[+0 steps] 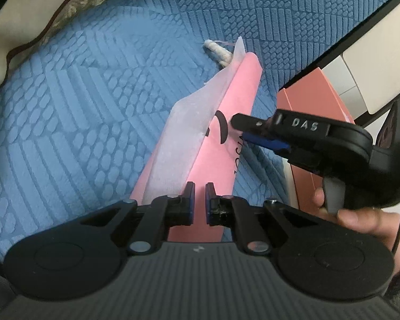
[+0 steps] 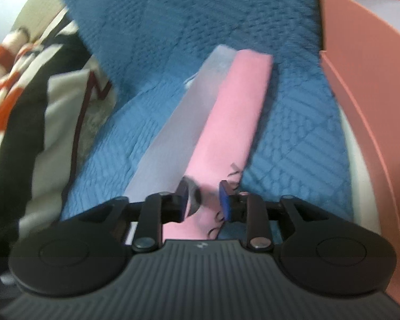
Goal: Organize objects
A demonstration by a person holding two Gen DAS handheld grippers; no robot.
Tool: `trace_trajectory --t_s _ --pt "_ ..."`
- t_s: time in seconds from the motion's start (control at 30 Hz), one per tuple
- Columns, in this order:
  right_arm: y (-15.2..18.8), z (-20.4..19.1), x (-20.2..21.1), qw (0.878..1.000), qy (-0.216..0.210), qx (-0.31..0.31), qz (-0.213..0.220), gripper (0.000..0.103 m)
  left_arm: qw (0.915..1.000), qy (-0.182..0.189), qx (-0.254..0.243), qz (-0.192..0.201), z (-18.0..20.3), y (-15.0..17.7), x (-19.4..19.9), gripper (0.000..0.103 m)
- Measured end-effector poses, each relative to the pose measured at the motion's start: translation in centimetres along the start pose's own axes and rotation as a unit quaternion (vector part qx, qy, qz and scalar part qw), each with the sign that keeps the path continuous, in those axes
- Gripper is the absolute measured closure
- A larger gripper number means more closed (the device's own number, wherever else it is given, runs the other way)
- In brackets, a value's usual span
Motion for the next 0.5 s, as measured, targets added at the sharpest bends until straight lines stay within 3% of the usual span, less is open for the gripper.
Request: trace_trajectory --t_s 0.17,0.5 --pt "-1.0 2.2 -0.2 0.998 -0.008 -0.053 0.01 0.07 1.0 -0.005 -0.003 0.001 0.0 0.0 0.1 0.093" --pt "-0.9 4.0 -0.8 0.986 -0.114 -0.12 -0.02 0.07 1.0 -0.007 0.001 0.002 0.0 -0.1 0.1 0.093"
Point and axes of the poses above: each gripper's, at about its wrist camera, not at the fingertips, and x roughly against the way its jaws point, z to its right, y to its underside, the point moved 4 cm from there along -x, roughly the way its jaws point, and after that the axes turned 10 degrees about -z, right-handed, at the moved point
